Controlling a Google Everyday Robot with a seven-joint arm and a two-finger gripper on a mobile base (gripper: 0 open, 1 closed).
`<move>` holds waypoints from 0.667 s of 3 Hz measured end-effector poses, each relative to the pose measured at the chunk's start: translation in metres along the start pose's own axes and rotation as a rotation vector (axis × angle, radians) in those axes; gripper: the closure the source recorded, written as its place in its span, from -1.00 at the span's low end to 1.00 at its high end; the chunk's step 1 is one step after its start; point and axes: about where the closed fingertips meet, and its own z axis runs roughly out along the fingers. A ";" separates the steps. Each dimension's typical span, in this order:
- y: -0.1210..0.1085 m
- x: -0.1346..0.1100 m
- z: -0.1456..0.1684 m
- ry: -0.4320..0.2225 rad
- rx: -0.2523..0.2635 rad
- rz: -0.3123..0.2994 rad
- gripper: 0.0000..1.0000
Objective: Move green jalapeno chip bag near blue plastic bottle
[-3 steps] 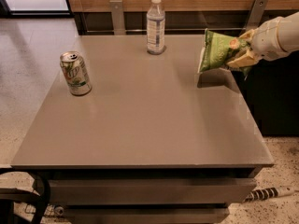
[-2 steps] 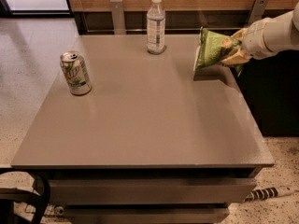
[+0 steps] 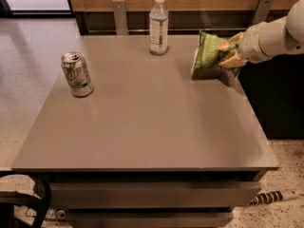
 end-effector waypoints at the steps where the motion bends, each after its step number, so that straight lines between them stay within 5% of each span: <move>1: 0.001 -0.010 0.043 -0.074 0.003 0.052 1.00; 2: -0.002 -0.020 0.072 -0.129 0.016 0.073 1.00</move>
Offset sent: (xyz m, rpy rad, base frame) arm 0.0753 0.0604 -0.0435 0.2097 -0.0635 0.0322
